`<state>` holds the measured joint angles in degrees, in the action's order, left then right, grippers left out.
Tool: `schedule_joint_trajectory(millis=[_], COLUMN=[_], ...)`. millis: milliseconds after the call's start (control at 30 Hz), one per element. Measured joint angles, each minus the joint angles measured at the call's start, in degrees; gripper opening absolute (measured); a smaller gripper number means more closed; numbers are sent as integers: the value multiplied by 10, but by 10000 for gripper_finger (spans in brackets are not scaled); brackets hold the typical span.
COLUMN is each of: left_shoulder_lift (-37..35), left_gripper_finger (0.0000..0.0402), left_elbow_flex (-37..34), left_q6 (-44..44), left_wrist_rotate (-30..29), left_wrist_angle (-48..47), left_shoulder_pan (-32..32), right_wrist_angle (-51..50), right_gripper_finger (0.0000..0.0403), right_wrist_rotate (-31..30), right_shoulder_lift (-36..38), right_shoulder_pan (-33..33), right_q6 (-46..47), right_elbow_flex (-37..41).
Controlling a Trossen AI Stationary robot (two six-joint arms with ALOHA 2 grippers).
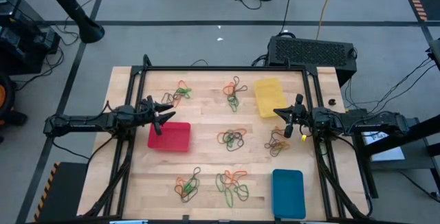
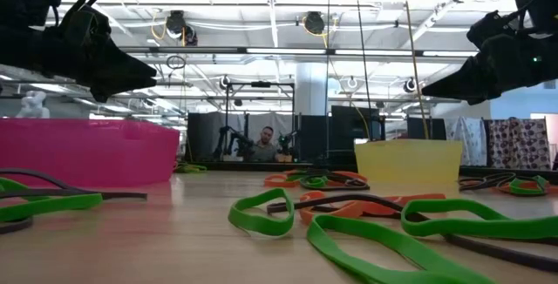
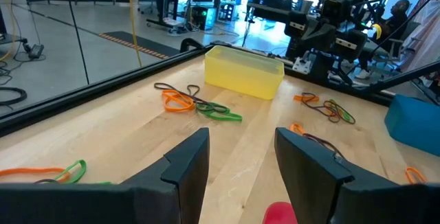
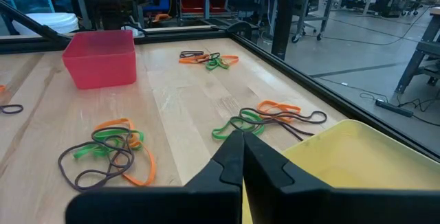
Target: Sort rubber bands into baskets
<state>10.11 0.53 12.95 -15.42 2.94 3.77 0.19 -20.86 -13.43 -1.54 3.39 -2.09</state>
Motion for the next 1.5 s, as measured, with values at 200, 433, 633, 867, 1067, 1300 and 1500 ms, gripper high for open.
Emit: schedule_joint_trajectory(millis=[200, 433, 633, 867, 1067, 1300, 1500], left_shoulder_lift=[0, 0, 0, 0, 1, 84, 176], left_gripper_finger=[173, 173, 173, 173, 173, 173, 173], left_elbow_flex=[-1, -1, -1, -1, 24, 85, 152], left_q6=[-30, -21, 75, 73, 55, 28, 36], left_wrist_rotate=[0, 1, 3, 64, 157, 158, 178], left_wrist_angle=[19, 23, 25, 44, 109, 73, 24], left_shoulder_pan=[0, 0, 0, 0, 0, -3, -34], right_wrist_angle=[18, 70, 175, 297, 309, 265, 266], right_gripper_finger=[0, 0, 0, 0, 0, 0, 0], right_wrist_rotate=[0, 0, 0, 40, 119, 122, 122], right_shoulder_lift=[0, 0, -28, -114, -223, -394, -559], right_shoulder_pan=[0, 0, 0, 0, 10, 53, 77], right_q6=[11, 29, 5, -12, -14, -65, -136], right_elbow_flex=[0, 0, 0, -5, -75, -201, -326])
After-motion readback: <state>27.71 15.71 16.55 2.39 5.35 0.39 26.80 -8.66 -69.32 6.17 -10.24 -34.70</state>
